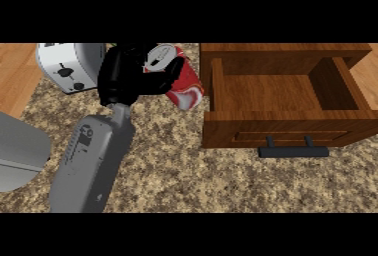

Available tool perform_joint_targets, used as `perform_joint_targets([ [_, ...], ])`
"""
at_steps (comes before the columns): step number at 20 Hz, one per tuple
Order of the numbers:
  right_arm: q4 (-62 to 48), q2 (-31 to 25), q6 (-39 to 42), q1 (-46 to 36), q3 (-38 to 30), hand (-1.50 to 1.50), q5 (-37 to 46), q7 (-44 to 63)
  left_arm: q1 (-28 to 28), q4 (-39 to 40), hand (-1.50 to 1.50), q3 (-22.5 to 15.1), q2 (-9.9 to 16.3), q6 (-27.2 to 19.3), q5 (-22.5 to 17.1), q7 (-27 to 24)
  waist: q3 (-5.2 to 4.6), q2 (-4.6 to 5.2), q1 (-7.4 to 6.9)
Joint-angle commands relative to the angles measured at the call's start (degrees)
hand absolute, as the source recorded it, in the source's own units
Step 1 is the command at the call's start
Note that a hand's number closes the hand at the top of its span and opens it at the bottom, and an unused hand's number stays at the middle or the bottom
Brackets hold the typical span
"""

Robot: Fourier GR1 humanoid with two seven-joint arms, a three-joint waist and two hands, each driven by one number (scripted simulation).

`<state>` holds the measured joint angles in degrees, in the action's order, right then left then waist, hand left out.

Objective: Pick up the can, place it into the drawer and close the drawer

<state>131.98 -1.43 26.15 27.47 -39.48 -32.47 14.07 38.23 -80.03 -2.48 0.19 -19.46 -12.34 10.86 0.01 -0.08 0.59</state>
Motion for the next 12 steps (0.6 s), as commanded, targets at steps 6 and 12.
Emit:
perform_joint_targets([
  [6,-2.5,1.4,3.2,-1.0,-0.8,-1.5,0.6,-1.3,13.2,8.5,1.5,-3.6,-0.2,-7.3,-1.4,2.6,0.01,0.07,0.35],
  [12,-1.3,-1.5,0.2,-4.8,-1.6,-1.5,-0.3,2.3,23.5,18.8,1.5,-5.4,-0.2,-12.5,-4.5,-0.1,0.01,0.23,0.72],
])
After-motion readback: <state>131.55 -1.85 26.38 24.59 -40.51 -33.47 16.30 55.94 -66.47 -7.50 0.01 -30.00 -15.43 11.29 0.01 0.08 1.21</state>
